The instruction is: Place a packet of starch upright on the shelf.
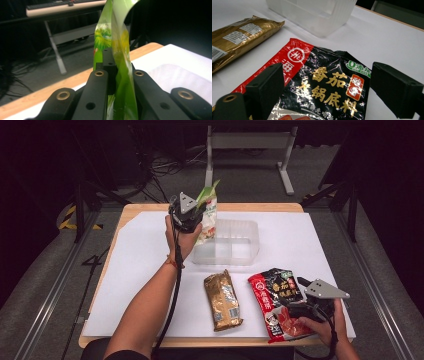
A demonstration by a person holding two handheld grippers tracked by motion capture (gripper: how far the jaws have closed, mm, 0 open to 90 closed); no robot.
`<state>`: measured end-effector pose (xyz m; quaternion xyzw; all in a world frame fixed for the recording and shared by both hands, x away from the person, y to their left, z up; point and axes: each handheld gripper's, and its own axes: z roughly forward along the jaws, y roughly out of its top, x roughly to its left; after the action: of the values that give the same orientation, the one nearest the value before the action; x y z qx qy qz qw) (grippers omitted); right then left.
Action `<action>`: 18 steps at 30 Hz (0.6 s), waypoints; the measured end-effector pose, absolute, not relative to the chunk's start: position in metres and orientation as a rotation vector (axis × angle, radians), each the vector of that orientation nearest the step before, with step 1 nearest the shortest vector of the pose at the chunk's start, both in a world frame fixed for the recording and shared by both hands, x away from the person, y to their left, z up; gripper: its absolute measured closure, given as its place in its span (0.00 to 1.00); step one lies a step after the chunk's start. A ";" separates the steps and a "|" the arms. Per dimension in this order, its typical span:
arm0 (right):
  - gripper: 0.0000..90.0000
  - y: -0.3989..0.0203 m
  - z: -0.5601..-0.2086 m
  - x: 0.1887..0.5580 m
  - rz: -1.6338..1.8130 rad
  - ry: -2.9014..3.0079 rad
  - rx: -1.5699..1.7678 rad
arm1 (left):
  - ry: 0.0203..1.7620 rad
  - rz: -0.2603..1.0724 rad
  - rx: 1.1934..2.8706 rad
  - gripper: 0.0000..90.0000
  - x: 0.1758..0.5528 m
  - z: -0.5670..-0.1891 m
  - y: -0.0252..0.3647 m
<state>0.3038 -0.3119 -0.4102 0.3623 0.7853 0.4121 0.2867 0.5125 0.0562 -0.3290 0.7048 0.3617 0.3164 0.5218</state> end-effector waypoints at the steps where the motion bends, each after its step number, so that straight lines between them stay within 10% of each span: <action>1: 0.14 -0.312 -0.411 0.304 1.099 2.099 0.968 | 0.876 0.754 1.673 0.99 0.515 -0.330 0.056; 18: 0.14 -0.309 -0.413 0.304 1.075 2.120 0.950 | 0.835 0.672 1.663 0.95 0.502 -0.358 0.072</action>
<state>0.3037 -0.3090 -0.4132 0.3554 0.7935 0.4024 0.2867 0.5017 0.0723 -0.3582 0.7023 0.3528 0.2837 0.5494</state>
